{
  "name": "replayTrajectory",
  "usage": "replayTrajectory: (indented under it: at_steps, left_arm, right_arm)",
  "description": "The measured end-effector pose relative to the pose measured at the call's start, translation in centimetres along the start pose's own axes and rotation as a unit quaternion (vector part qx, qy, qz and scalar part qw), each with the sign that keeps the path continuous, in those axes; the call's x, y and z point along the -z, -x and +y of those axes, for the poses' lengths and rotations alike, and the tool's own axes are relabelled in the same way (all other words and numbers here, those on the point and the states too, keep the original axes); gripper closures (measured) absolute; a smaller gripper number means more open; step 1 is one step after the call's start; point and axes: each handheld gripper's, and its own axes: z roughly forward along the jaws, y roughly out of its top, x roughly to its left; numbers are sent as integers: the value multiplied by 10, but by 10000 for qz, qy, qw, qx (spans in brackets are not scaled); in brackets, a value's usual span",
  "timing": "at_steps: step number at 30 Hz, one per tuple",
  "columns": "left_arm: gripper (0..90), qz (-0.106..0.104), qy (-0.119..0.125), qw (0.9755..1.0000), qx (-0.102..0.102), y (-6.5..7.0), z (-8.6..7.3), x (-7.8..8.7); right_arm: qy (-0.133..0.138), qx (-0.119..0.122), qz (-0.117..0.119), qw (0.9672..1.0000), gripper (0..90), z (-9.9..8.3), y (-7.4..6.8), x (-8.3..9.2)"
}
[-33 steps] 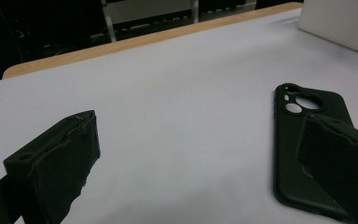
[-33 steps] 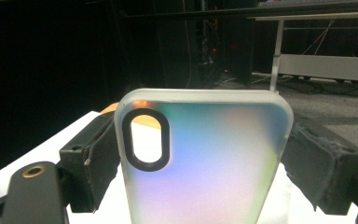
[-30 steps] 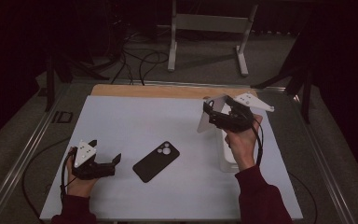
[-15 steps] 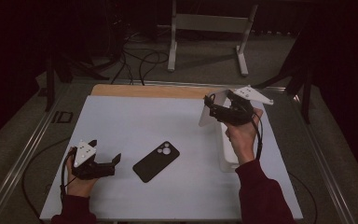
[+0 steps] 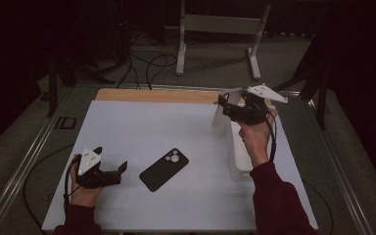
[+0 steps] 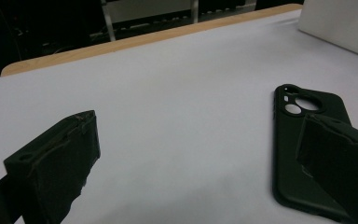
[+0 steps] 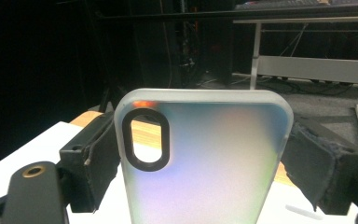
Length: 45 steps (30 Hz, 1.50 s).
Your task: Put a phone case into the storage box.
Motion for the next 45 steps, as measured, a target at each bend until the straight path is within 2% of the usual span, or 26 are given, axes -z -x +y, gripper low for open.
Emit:
replayTrajectory:
  at_steps: [12, 13, 18, 22, 29, 36, 45]
  left_arm:
    - [0, 26, 30, 10000, 12, 0, 0, 0]
    - [0, 22, 40, 10000, 21, 0, 0, 0]
    - [0, 28, 39, 10000, 19, -1, 0, 0]
    - [0, 29, 43, 10000, 23, 0, 0, 0]
    - [0, 29, 41, 10000, 29, -1, 0, 0]
    - [0, 33, 41, 10000, 30, -1, 0, 1]
    - [0, 32, 45, 10000, 44, -2, 0, 1]
  right_arm:
    - [4, -100, -270, 9996, 167, 2, 15, -8]
    - [13, -120, -386, 9992, 167, 4, 20, -10]
    - [-3, -142, -518, 9986, 167, 3, 25, -13]
    - [-28, -263, -678, 9973, 167, 2, 33, -16]
    - [-160, -295, -973, 9947, 167, -2, 47, -25]
    - [-250, -206, -1187, 9924, 167, -5, 54, -30]
    - [-363, -293, -1359, 9896, 167, -10, 65, -35]
